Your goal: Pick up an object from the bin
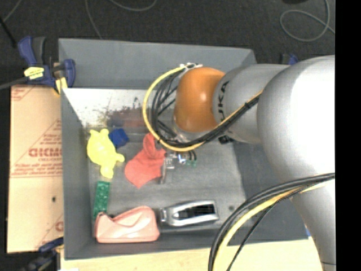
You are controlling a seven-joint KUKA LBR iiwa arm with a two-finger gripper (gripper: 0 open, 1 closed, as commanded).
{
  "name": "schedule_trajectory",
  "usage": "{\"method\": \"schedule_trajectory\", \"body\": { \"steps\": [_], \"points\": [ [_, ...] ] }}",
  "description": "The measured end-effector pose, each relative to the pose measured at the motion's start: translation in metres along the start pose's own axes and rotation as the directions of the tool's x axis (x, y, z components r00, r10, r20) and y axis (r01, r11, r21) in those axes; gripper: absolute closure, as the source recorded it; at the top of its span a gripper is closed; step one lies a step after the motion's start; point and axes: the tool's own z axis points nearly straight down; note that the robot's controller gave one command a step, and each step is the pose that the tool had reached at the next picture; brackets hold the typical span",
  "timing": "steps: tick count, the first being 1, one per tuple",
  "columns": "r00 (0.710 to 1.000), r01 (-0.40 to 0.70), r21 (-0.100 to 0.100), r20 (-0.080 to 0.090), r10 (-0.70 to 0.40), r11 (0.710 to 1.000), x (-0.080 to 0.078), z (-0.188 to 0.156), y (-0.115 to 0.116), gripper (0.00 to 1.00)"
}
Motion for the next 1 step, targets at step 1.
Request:
{"method": "schedule_trajectory", "body": {
  "steps": [1],
  "points": [
    [0.990,0.139,-0.002,0.006,-0.139,0.990,-0.0035,-0.0094,0.0546,1.00]
  ]
}}
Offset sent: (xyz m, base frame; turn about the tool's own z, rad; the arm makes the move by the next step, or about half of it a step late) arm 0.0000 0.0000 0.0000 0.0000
